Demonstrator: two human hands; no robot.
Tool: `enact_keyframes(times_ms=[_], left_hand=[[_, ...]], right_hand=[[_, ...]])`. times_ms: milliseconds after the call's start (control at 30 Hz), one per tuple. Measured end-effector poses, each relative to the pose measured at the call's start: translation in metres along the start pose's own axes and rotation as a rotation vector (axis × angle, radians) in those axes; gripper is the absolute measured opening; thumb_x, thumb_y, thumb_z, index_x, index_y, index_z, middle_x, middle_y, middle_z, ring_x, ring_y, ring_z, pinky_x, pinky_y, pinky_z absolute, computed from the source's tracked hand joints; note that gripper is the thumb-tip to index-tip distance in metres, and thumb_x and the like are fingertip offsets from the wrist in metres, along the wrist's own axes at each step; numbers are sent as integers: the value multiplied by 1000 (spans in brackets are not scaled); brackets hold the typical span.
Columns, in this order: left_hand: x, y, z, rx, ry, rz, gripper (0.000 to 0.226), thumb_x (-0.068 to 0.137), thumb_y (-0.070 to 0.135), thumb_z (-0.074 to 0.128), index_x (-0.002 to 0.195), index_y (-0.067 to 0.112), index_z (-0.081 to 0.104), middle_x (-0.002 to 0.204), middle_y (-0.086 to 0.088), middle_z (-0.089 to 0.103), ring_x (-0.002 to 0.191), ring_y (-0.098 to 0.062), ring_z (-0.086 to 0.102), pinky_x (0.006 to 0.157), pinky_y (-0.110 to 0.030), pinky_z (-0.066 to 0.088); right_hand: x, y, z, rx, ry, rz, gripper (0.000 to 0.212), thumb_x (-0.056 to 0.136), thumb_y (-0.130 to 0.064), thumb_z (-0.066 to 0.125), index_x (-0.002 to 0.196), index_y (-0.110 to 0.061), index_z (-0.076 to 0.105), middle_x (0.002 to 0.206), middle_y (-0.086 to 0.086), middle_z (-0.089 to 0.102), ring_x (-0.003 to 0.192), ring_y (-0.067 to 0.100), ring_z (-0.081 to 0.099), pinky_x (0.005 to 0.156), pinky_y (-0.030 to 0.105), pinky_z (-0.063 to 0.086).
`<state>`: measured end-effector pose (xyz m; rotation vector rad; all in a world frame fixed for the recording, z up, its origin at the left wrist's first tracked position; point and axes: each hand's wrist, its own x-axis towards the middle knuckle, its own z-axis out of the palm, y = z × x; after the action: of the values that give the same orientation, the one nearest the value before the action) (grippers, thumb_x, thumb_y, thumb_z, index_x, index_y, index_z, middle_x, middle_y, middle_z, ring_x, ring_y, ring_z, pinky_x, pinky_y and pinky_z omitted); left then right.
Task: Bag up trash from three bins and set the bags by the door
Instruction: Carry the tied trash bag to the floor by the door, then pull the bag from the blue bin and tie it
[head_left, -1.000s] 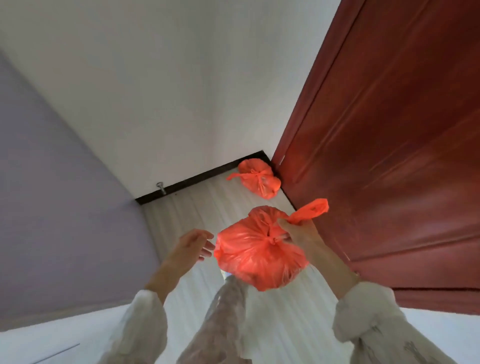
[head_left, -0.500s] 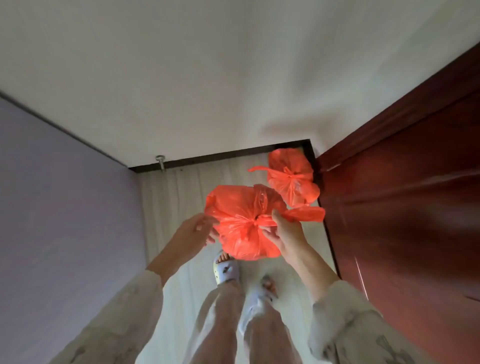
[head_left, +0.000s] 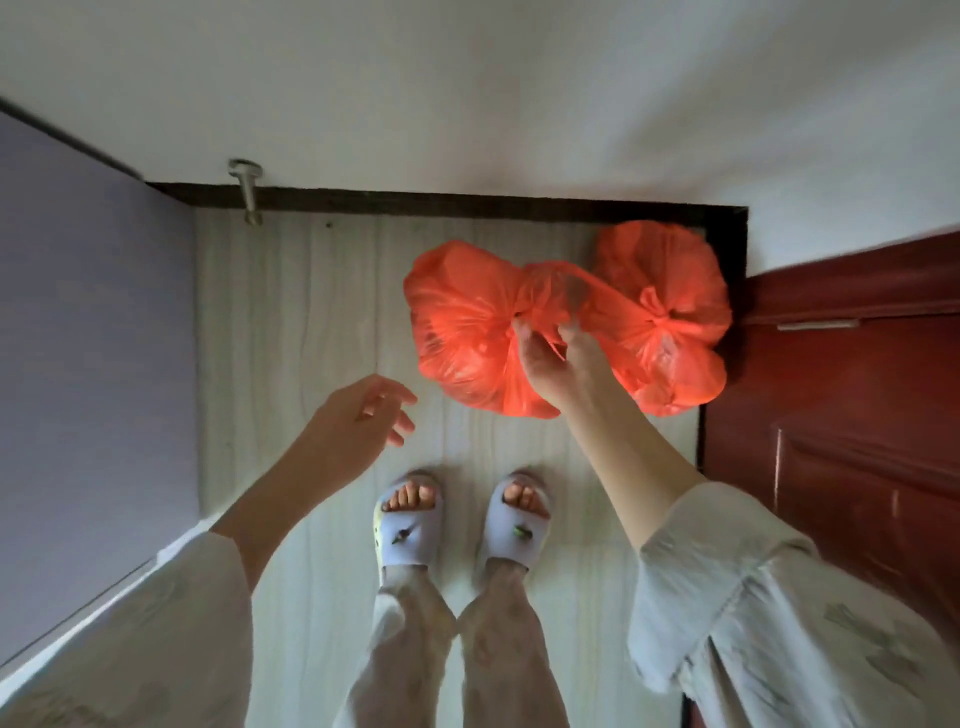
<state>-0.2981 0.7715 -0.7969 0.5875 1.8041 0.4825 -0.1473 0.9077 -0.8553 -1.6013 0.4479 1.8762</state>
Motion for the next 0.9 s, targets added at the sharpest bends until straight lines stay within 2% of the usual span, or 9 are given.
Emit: enact_keyframes(times_ms=[67, 167, 200, 333, 500, 633, 700, 800, 900], left_hand=[[3, -7, 3, -5, 0, -36, 28, 91, 7, 40, 76, 24, 57, 72, -1, 64, 51, 1, 58, 61, -20, 44], [5, -10, 5, -11, -6, -68, 27, 91, 7, 41, 78, 23, 58, 74, -3, 65, 56, -3, 60, 64, -25, 45], [6, -9, 5, -1, -6, -71, 26, 91, 8, 41, 79, 23, 58, 75, -2, 65, 59, -4, 60, 66, -26, 46], [6, 1, 4, 23, -18, -79, 26, 91, 9, 40, 79, 24, 58, 76, -2, 66, 63, -13, 62, 68, -27, 46], [-2, 19, 5, 34, -37, -63, 26, 93, 10, 38, 81, 23, 58, 77, -1, 66, 70, -17, 62, 68, -25, 46], [-23, 37, 5, 85, -73, -48, 24, 94, 13, 38, 83, 23, 56, 75, 2, 64, 70, -17, 60, 63, -21, 44], [-41, 45, 4, 124, -89, -42, 23, 94, 14, 38, 82, 25, 54, 74, 5, 63, 72, -22, 61, 61, -22, 44], [-75, 57, -3, 156, -58, -23, 19, 94, 16, 39, 86, 25, 54, 72, 9, 62, 77, -28, 65, 57, -16, 44], [-119, 71, -14, 151, 13, -11, 15, 93, 19, 41, 89, 25, 53, 73, 10, 60, 81, -28, 64, 71, -26, 46]], right_hand=[[15, -14, 4, 19, 7, -52, 31, 99, -14, 36, 75, 1, 48, 80, 21, 51, 84, 29, 60, 39, 24, 51], [29, -33, -3, -100, 50, -144, 32, 98, -21, 40, 74, -3, 51, 77, 15, 54, 52, 18, 66, 46, 23, 54], [32, -39, -7, -193, 85, -166, 30, 97, -24, 42, 74, -6, 52, 77, 13, 54, 52, 17, 64, 47, 21, 54], [35, -50, -22, -513, 124, -186, 26, 96, -30, 43, 76, -16, 53, 83, 5, 55, 75, 13, 59, 51, 20, 55], [15, -47, -18, -481, 57, -142, 17, 95, -27, 47, 86, -15, 54, 93, 5, 59, 98, 21, 60, 69, 28, 53], [-24, -36, -18, -692, 49, -160, 27, 96, -22, 46, 119, -9, 50, 103, 7, 55, 102, 23, 55, 86, 35, 47], [-56, -28, -19, -816, 27, -137, 22, 96, -21, 45, 116, -12, 49, 96, 6, 57, 96, 21, 57, 85, 33, 47], [-111, -18, -22, -945, -20, -70, 17, 95, -19, 46, 108, -10, 51, 94, 7, 60, 89, 20, 58, 71, 26, 49], [-177, -9, -25, -1122, -81, -37, 11, 94, -19, 47, 92, -13, 56, 90, 7, 63, 82, 18, 61, 70, 25, 47]])
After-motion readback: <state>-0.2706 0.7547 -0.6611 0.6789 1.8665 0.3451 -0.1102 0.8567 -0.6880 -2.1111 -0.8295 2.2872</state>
